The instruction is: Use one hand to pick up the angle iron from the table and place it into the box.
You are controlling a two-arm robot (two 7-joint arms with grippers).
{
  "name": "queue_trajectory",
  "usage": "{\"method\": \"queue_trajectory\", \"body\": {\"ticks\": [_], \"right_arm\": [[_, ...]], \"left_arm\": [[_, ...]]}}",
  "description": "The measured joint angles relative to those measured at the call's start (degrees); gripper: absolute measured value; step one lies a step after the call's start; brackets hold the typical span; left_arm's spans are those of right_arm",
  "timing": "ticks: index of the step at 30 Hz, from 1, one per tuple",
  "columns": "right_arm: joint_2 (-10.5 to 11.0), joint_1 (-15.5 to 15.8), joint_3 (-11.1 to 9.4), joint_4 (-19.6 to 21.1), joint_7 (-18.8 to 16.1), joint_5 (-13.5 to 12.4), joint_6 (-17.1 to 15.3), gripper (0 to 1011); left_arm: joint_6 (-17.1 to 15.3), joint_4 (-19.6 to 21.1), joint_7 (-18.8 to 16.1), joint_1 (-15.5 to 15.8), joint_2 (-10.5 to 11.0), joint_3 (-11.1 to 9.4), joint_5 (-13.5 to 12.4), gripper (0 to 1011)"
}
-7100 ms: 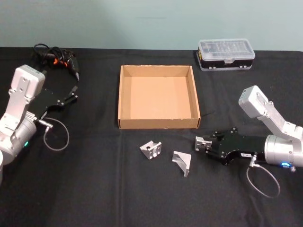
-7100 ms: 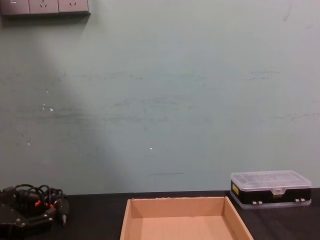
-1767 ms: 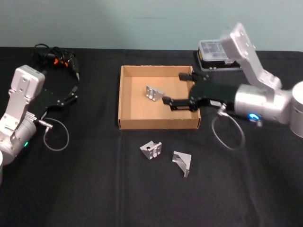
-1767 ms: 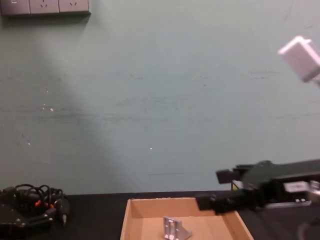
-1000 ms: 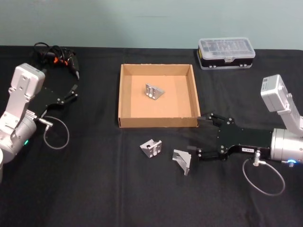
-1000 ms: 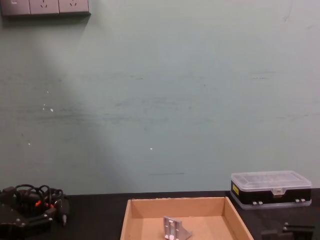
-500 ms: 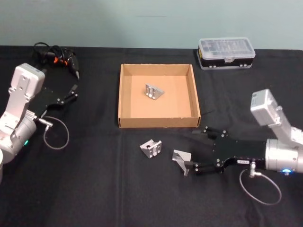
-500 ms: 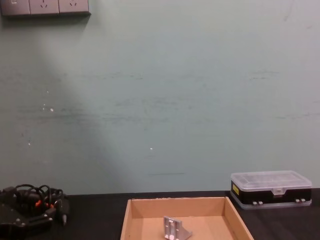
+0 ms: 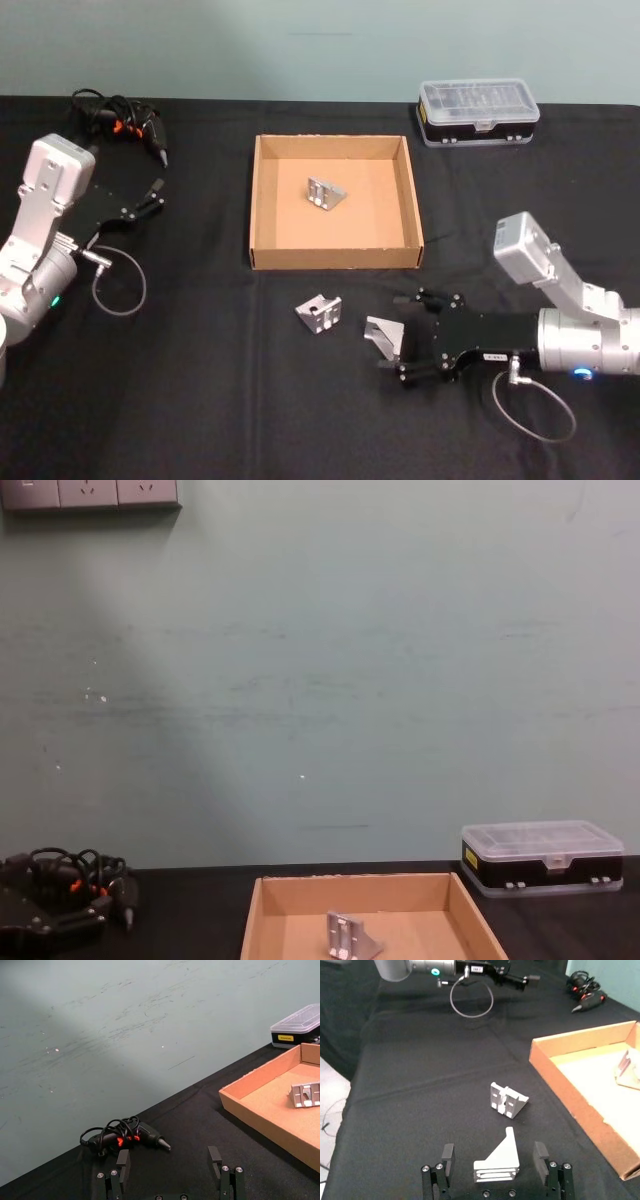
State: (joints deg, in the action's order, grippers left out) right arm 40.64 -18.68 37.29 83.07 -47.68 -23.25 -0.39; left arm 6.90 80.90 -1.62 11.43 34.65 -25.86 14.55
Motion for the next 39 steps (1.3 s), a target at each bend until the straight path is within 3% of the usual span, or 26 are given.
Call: {"method": "queue_trajectory", "body": {"ticks": [26, 39], "right_arm": [[-1.12, -0.49, 0.85, -1.48, 0.37, 1.49, -0.40, 995], [-1.06, -0.42, 0.79, -1.37, 0.45, 1.41, -0.40, 651]], "left_arm": [[0.00, 0.00, 0.00, 0.00, 0.00, 0.00, 0.00, 1011], [0.00, 0.00, 0.00, 0.00, 0.00, 0.00, 0.00, 1011]]}}
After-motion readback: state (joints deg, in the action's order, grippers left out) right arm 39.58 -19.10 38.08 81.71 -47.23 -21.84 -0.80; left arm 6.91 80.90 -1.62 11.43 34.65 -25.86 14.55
